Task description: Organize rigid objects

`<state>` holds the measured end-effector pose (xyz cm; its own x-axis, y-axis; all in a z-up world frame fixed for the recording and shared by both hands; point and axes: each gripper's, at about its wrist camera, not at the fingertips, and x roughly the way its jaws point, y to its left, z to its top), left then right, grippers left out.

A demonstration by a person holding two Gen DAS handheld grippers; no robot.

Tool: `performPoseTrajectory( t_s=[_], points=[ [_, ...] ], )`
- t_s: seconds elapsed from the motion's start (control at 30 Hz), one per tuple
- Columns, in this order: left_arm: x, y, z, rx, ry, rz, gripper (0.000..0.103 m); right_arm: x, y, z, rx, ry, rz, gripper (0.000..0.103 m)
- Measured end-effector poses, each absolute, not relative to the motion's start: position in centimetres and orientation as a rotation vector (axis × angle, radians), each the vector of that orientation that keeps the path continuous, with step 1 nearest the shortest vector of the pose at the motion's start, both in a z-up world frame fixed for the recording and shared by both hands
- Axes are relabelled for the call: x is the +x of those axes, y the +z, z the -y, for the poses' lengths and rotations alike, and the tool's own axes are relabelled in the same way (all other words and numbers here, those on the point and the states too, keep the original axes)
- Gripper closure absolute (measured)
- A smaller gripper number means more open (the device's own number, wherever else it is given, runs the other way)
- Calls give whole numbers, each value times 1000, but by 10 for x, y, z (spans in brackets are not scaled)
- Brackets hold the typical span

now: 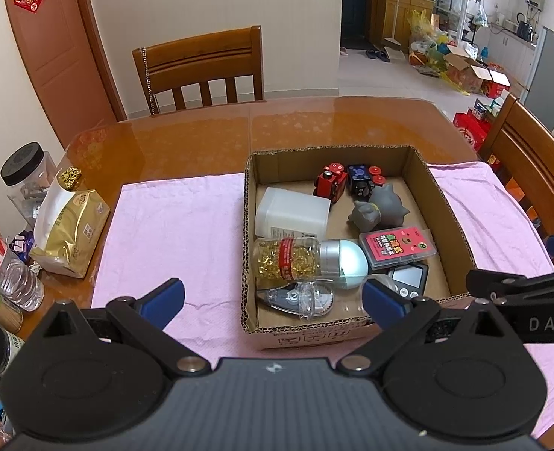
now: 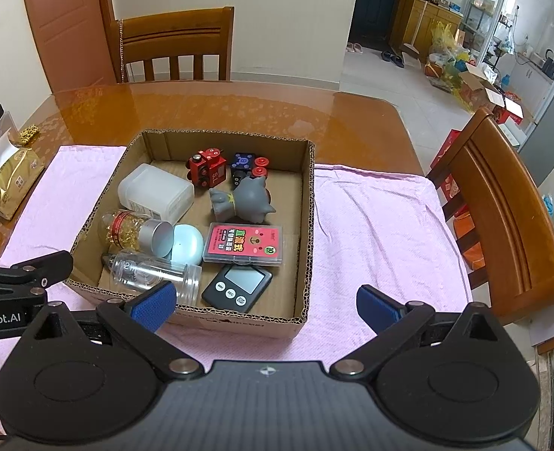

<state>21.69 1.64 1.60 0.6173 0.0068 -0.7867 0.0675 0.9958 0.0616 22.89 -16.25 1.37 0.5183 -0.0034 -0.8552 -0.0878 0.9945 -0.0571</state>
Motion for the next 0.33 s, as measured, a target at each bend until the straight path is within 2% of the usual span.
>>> performPoseTrajectory(
  t_s=[0.33],
  points=[
    [218, 16, -16, 87, -31, -907, 3, 230, 15, 164, -95, 50, -1022, 0]
  ],
)
